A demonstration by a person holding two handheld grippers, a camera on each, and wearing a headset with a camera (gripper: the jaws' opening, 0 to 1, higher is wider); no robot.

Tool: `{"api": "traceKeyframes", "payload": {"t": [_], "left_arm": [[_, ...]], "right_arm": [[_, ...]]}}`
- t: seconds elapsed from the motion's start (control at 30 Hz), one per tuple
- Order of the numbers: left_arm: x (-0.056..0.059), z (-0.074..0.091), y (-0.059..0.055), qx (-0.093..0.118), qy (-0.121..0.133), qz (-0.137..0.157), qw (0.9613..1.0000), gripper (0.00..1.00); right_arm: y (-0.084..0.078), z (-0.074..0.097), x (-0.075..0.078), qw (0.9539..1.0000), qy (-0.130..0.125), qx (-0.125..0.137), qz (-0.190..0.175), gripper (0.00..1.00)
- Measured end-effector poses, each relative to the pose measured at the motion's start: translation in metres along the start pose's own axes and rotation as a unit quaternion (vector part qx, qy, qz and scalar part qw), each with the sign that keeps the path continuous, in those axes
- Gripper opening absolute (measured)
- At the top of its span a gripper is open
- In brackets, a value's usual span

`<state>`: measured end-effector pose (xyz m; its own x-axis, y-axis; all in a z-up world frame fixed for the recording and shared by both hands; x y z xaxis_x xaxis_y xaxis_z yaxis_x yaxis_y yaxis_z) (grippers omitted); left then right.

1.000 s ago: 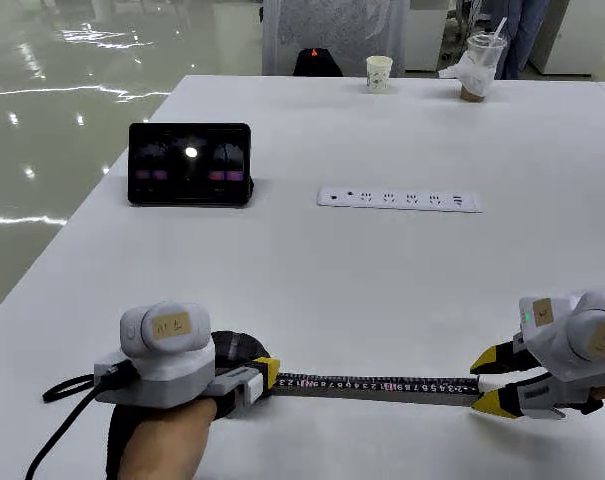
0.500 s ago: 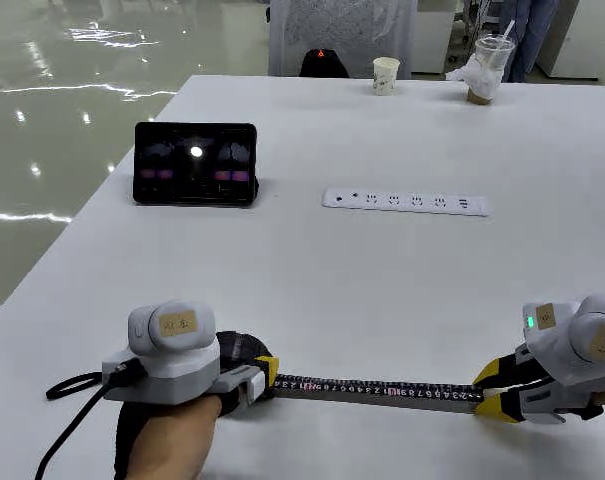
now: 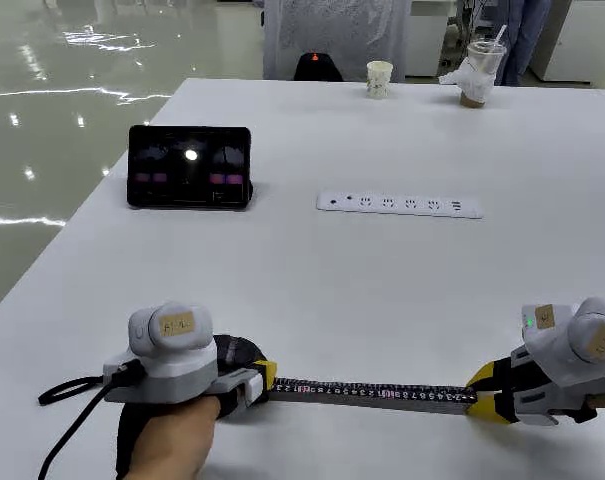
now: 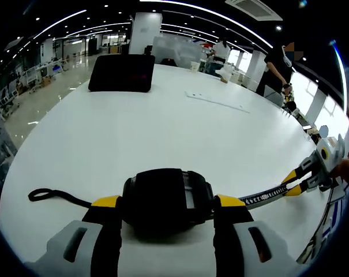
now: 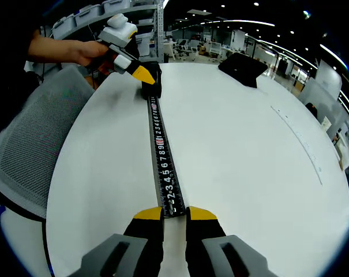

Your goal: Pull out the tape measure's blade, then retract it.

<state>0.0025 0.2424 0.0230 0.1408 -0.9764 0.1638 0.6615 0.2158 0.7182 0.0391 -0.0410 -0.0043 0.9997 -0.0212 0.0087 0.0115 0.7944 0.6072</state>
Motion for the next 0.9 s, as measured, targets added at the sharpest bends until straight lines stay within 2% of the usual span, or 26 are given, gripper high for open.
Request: {"api": "traceKeyframes", "payload": {"t": [0.2, 0.63, 0.9], "left_arm": [[0.0004, -0.0013, -0.0003, 0.0, 0.012, 0.011, 0.9999, 0.61], [-0.0009, -0.0012, -0.0002, 0.009, 0.029, 0.013, 0.9995, 0.59], [-0.0009, -0.0011, -0.0004, 0.006, 0.025, 0.01, 0.9996, 0.57]], "right_arm": [[0.0001, 0.0001, -0.0003, 1.0, -0.001, -0.001, 0.001, 0.11], [-0.0003, 0.0003, 0.0001, 1.0, -0.003, -0.005, -0.002, 0.1], [-0.0006, 0.0008, 0.0004, 0.9998, -0.008, 0.004, -0.016, 0.1]]}}
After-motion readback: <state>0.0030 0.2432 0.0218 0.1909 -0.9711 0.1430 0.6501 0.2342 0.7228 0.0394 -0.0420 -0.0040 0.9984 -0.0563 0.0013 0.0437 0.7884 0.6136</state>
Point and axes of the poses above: the centre of the closed fingertips' face, and the gripper's own axes: z roughly backward along the fingers, x roughly to its right, y roughly out of its top, the point moved 1 cm from there along z, roughly backward along the fingers, and after that the axes turned 1 degree about x, right-handed, at the moved point
